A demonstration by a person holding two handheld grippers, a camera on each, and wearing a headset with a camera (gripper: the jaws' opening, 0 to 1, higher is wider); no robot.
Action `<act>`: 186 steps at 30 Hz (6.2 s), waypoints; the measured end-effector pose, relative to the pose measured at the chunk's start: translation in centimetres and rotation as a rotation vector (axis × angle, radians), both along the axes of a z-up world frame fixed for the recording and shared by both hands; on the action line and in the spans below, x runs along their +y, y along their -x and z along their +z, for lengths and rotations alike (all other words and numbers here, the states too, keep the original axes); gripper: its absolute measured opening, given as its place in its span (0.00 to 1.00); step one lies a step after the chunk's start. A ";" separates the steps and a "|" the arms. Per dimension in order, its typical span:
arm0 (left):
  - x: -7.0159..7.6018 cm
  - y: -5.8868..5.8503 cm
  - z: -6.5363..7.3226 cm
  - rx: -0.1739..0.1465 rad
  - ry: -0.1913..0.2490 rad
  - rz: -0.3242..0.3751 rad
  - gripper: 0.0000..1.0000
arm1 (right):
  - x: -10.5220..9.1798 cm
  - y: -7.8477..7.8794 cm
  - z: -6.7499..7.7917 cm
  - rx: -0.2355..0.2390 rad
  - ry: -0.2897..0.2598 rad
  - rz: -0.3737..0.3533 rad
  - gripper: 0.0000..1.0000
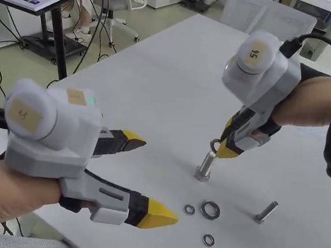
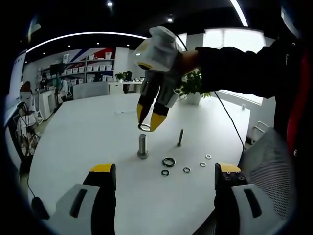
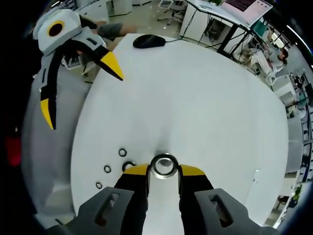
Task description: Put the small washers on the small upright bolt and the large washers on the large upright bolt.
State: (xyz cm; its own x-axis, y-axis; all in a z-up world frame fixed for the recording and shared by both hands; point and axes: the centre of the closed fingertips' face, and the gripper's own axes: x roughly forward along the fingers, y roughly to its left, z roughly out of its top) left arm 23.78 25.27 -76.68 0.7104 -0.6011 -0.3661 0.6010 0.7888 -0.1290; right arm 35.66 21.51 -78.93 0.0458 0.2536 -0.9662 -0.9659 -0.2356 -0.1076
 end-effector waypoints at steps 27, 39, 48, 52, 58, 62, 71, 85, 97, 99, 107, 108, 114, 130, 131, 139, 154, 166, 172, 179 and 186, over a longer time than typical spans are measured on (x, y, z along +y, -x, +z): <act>0.4 0.0 -0.5 0.014 0.003 0.017 0.82 | 0.1 -0.5 -2.4 0.029 0.070 0.017 0.23; 0.5 0.2 -0.9 0.020 0.005 0.021 0.82 | 0.1 -0.2 -4.3 0.040 0.103 0.022 0.23; 0.4 0.3 -1.1 0.025 0.004 0.018 0.82 | -0.1 0.1 -5.8 0.042 0.124 0.020 0.23; 0.5 0.3 -1.3 0.029 0.004 0.019 0.82 | -0.2 0.3 -6.4 0.049 0.127 0.010 0.23; 0.5 0.3 -1.4 0.034 0.004 0.017 0.82 | -0.3 0.5 -7.5 0.049 0.128 0.007 0.23; 0.5 0.3 -1.4 0.036 0.004 0.017 0.82 | -0.2 0.6 -7.8 0.049 0.134 0.007 0.23; 0.5 0.2 -1.5 0.038 0.003 0.014 0.82 | 0.3 0.4 -7.8 0.054 0.124 0.003 0.24; 0.4 0.3 -1.4 0.037 0.000 0.015 0.82 | -0.4 0.1 -7.9 0.079 0.118 -0.006 0.29; 0.0 0.2 -1.3 0.036 -0.003 0.007 0.82 | -2.0 -0.4 -7.0 0.075 0.096 -0.037 0.31; -0.1 0.1 -1.3 0.034 -0.005 0.005 0.82 | -2.3 -0.4 -7.0 0.076 0.095 -0.043 0.31; -0.3 -0.1 -1.2 0.034 -0.008 0.000 0.82 | -3.4 -0.2 -6.3 0.065 0.080 -0.057 0.31; -0.3 -0.1 -1.2 0.033 -0.008 -0.001 0.82 | -3.6 -0.1 -6.3 0.064 0.081 -0.058 0.31; -0.5 -0.2 -1.2 0.036 -0.013 -0.006 0.81 | -4.1 0.2 -6.0 0.063 0.073 -0.057 0.31; -0.8 -0.1 -0.7 0.028 -0.026 -0.023 0.81 | -5.2 2.6 -5.8 0.079 0.067 -0.057 0.31; -0.8 -0.1 -0.7 0.027 -0.026 -0.023 0.81 | -5.2 2.8 -5.9 0.080 0.068 -0.058 0.31; -0.9 0.0 -0.3 0.016 -0.030 -0.023 0.81 | -5.2 3.9 -6.2 0.090 0.062 -0.054 0.30; -0.8 0.2 -0.3 0.011 -0.029 -0.019 0.81 | -4.8 5.2 -8.1 0.108 0.070 -0.048 0.30; -0.7 0.3 -0.3 0.010 -0.026 -0.015 0.81 | -4.6 5.2 -8.7 0.098 0.076 -0.044 0.29; -0.7 0.4 -0.4 0.011 -0.024 -0.013 0.81 | -4.7 5.1 -8.8 0.091 0.080 -0.045 0.29; -0.7 0.4 -0.5 0.012 -0.023 -0.014 0.81 | -4.7 5.2 -8.8 0.087 0.080 -0.044 0.28; -0.8 0.4 -0.5 0.012 -0.023 -0.017 0.81 | -4.7 5.2 -8.9 0.088 0.071 -0.046 0.26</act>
State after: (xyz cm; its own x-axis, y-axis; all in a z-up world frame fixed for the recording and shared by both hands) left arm 23.37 24.51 -77.20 0.6956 -0.6043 -0.3885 0.6128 0.7814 -0.1182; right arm 30.43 16.80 -87.79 -0.0303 0.1840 -0.9825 -0.9808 -0.1951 -0.0063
